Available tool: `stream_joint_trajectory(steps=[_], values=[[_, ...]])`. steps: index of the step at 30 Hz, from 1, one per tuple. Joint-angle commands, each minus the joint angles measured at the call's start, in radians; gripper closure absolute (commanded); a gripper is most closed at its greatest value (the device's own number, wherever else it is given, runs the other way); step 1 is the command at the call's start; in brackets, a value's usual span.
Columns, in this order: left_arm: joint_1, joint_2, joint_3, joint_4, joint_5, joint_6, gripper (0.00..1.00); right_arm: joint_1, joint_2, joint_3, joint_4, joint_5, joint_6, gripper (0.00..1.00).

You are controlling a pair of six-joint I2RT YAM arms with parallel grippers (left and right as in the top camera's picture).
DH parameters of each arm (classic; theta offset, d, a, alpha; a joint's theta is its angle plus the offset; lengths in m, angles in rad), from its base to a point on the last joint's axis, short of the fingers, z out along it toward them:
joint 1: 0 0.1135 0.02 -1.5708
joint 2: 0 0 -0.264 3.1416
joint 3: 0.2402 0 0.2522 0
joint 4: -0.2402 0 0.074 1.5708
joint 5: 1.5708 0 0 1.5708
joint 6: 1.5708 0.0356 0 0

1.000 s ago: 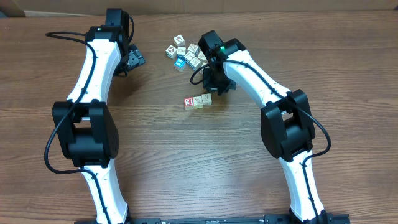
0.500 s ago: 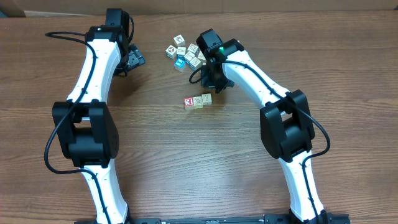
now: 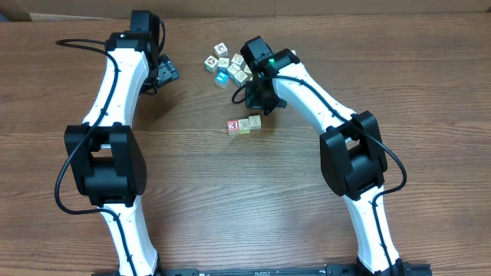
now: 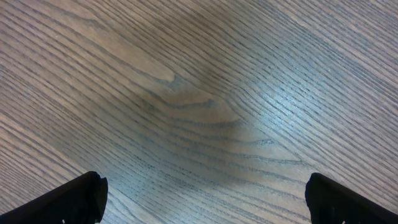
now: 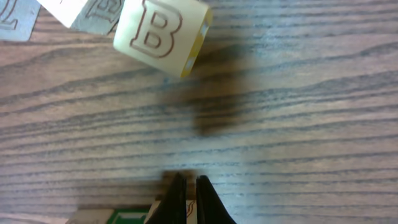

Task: Form a horizontal line

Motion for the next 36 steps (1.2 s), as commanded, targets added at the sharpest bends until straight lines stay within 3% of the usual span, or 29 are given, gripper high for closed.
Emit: stream_joint_trajectory(steps=[1, 36], values=[[-0.002, 0.018, 0.023, 0.002, 0.003, 0.005, 0.00, 0.008, 0.003, -0.003, 0.001, -0.012, -0.004, 0.96], [-0.002, 0.018, 0.023, 0.002, 0.003, 0.005, 0.00, 0.027, 0.003, -0.003, -0.052, -0.016, -0.026, 0.96]])
